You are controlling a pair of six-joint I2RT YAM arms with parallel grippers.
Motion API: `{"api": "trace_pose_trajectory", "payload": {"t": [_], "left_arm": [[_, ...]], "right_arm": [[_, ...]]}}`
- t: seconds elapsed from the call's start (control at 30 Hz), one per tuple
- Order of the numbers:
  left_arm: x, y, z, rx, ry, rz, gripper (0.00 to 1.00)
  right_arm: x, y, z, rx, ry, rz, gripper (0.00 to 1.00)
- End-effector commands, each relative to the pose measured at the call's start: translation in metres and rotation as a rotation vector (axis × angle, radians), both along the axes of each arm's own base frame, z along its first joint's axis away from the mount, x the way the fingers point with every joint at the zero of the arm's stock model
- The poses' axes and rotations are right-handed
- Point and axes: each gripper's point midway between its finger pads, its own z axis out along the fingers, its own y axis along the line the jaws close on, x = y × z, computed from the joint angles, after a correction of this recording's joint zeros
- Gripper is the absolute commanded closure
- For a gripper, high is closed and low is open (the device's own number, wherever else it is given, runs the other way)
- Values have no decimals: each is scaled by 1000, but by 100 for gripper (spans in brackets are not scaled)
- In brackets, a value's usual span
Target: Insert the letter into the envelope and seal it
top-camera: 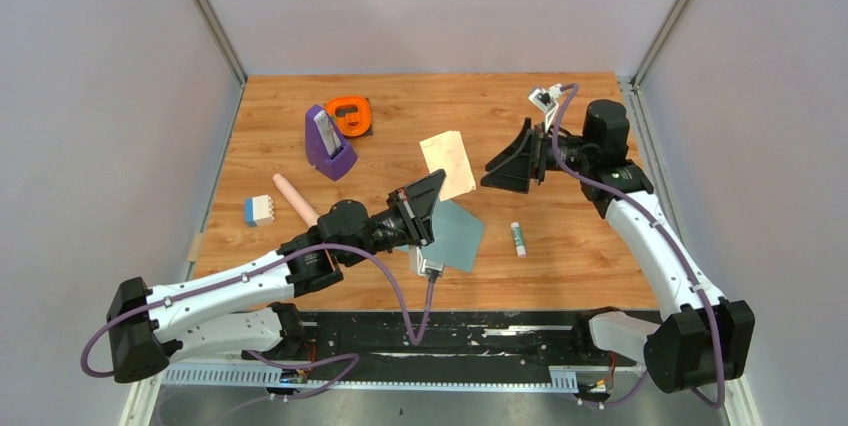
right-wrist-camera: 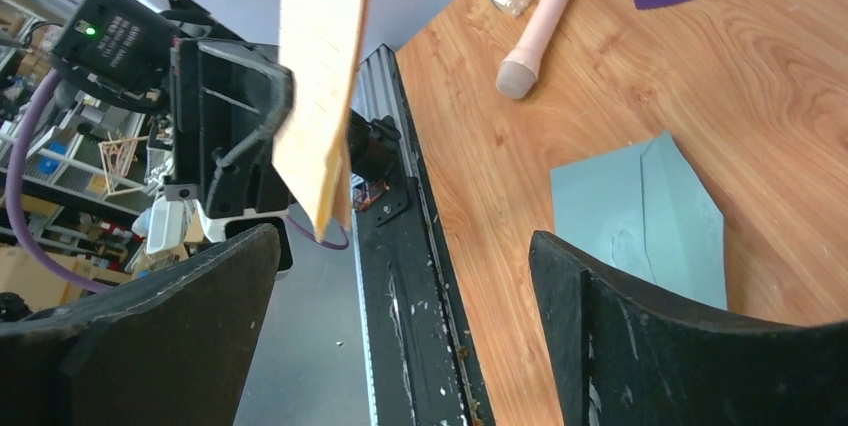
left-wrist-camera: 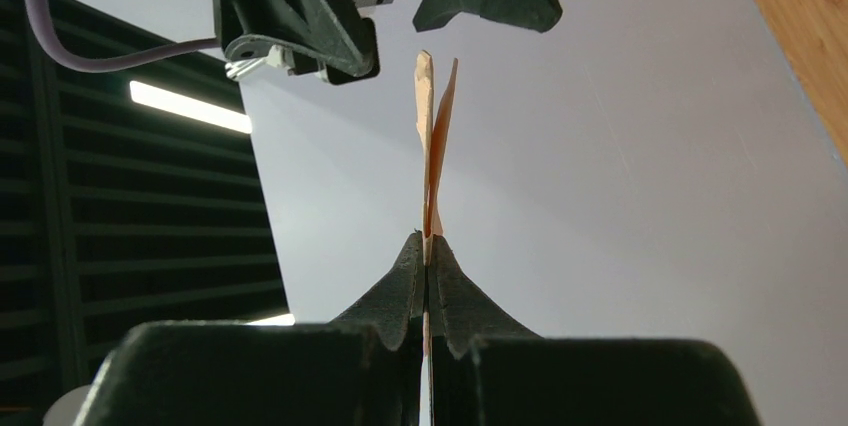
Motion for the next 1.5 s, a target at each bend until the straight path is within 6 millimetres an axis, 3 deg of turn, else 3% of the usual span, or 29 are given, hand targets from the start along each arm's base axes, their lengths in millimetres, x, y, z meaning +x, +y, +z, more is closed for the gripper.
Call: {"api": "trace_pose_trajectory", "payload": {"t": [0.0, 0.2, 0.33, 0.43, 0.53, 0.63, 0.7, 0.73, 0.77, 0.83, 0.87, 0.9, 0.93, 0.97, 1.0, 1.03, 1.07, 1.13, 1.27, 1.3, 1.33, 1.37, 1.4, 1.47], "left_arm": [[-8, -1, 18, 36, -162, -24, 100], [-11, -3, 19, 38, -171, -39, 100], [-10, -4, 20, 36, -173, -38, 100], [-10, -3, 19, 34, -171, -36, 100], [-9, -3, 19, 32, -169, -33, 100], [-8, -2, 19, 29, -164, -24, 100], [-4, 0, 16, 39, -155, -1, 100], [2, 4, 16, 46, -150, 39, 83], [7, 4, 7, 73, -126, 65, 52], [22, 11, 5, 78, -85, 155, 21], [32, 17, -5, 102, -42, 220, 15], [36, 21, 2, 94, -24, 252, 6], [43, 28, -14, 141, 43, 313, 3], [46, 33, -6, 136, 74, 341, 1], [50, 43, -27, 201, 164, 401, 1], [52, 47, -16, 182, 196, 426, 0], [53, 59, -39, 245, 286, 491, 0], [54, 77, -53, 284, 412, 599, 0], [51, 119, -81, 294, 773, 842, 0], [45, 133, -89, 292, 930, 919, 0], [45, 136, -80, 245, 1007, 938, 1], [36, 146, -99, 262, 1164, 999, 2], [33, 146, -98, 239, 1227, 1009, 4], [23, 144, -117, 222, 1376, 1034, 5]], "right_arm": [[-2, 12, 43, 67, -118, 42, 0], [15, 35, 51, 83, -107, 51, 5], [10, 51, 58, 94, -88, 133, 31], [6, 53, 59, 99, -84, 157, 55], [-1, 53, 58, 103, -81, 188, 72], [-4, 53, 54, 100, -71, 198, 100], [-4, 51, 51, 90, -79, 184, 100], [-1, 50, 49, 82, -78, 166, 100], [5, 48, 47, 69, -90, 133, 100], [17, 44, 37, 23, -72, 55, 100], [24, 41, 27, -18, -58, 8, 100], [31, 38, 21, -51, -70, -35, 100], [37, 35, 14, -86, -79, -76, 100], [44, 32, 7, -120, -89, -117, 100], [50, 28, -1, -151, -95, -152, 100], [56, 25, -8, -181, -99, -183, 100], [63, 21, -16, -215, -104, -222, 100], [71, 16, -34, -273, -125, -251, 100], [78, 18, -72, -350, -143, -207, 100], [78, 21, -78, -354, -143, -177, 100], [77, 24, -84, -360, -146, -144, 100], [77, 27, -90, -365, -149, -117, 100], [78, 29, -96, -368, -151, -95, 100], [84, 29, -108, -392, -164, -83, 100]]}}
